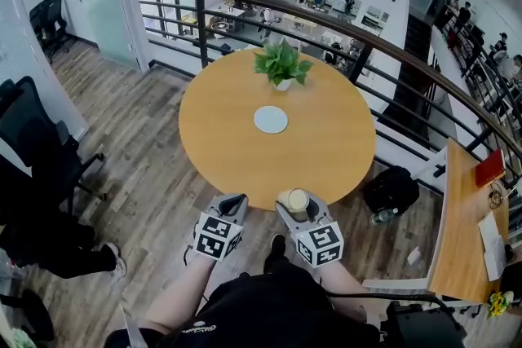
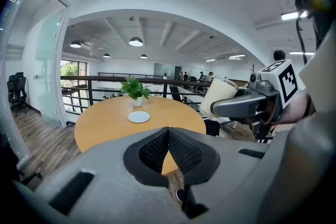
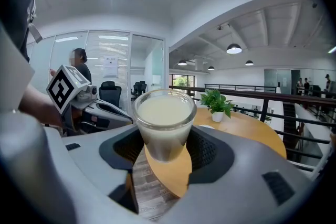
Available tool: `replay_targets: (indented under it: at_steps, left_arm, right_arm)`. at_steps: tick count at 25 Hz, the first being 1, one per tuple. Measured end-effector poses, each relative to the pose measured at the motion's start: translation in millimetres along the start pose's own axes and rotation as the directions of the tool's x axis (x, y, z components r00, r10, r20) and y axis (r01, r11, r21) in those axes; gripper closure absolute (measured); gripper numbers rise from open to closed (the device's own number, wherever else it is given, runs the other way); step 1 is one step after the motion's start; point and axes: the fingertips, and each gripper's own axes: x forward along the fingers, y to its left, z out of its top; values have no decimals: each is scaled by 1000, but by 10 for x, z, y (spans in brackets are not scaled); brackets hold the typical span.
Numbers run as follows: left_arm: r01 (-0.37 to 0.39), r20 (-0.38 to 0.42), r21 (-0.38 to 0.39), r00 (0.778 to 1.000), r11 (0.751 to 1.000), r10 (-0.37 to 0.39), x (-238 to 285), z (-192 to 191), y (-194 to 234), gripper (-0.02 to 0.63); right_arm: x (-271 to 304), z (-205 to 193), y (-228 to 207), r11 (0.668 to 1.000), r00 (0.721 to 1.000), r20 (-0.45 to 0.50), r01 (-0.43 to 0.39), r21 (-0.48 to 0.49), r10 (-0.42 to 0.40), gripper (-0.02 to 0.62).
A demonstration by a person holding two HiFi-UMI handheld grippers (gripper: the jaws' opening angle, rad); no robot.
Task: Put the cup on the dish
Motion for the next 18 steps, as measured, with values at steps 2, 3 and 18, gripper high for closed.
replay_targets:
  at_steps: [2, 3, 18]
  left_arm:
    - [1, -6, -2, 1000, 1000, -1, 30, 0, 19, 606]
    - [1, -9, -2, 1000, 1000, -1, 48, -3, 29, 606]
    - [-29, -51, -6, 998, 1000, 29, 678, 158, 376, 606]
  right_arm:
    - [37, 5, -21, 1000, 1000, -1, -3, 4, 3, 344]
    - [55, 8, -37, 1000, 1000, -1, -5, 7, 5, 344]
    - [631, 13, -569, 998, 998, -1, -57, 39, 57, 344]
